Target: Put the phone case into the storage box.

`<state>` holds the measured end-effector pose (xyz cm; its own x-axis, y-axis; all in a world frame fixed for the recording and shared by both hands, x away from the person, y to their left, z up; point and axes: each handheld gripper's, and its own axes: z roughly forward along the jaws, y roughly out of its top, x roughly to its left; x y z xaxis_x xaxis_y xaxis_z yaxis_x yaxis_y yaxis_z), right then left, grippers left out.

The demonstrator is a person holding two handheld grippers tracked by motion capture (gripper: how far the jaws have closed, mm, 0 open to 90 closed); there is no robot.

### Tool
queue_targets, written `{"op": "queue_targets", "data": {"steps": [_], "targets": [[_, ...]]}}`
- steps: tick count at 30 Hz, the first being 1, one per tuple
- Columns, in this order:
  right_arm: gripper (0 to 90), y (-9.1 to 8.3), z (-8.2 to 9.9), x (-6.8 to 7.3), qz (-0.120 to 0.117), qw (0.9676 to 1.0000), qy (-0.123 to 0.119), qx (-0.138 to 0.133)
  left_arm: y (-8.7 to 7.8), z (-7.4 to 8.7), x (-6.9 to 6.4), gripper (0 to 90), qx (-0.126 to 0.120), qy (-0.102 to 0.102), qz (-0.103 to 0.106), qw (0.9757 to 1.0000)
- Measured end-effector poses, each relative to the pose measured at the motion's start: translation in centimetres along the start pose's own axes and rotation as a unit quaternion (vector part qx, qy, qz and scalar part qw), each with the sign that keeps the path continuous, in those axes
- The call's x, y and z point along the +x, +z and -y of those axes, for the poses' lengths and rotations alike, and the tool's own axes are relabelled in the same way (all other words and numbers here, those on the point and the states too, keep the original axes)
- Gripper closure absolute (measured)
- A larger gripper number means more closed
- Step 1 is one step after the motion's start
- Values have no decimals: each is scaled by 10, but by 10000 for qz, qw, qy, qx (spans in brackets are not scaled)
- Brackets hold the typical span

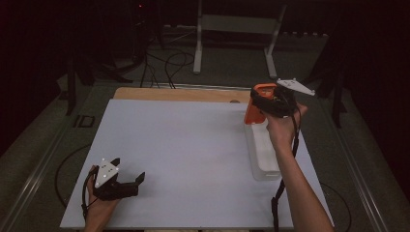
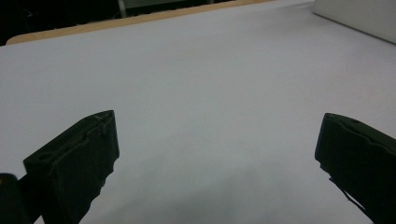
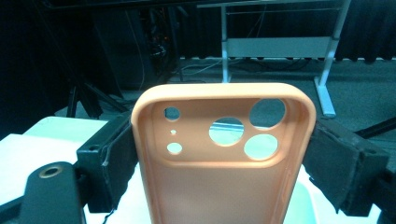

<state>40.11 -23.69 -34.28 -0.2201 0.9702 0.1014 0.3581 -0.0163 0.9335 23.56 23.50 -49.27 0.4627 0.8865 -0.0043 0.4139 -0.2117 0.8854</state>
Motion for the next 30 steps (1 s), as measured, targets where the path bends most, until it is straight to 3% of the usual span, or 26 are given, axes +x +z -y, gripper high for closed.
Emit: {"op": "queue_targets", "data": {"steps": [30], "targets": [[162, 15, -1, -25, 388, 9991, 157, 38, 0, 0, -1, 5, 5, 0, -3, 10000]]}}
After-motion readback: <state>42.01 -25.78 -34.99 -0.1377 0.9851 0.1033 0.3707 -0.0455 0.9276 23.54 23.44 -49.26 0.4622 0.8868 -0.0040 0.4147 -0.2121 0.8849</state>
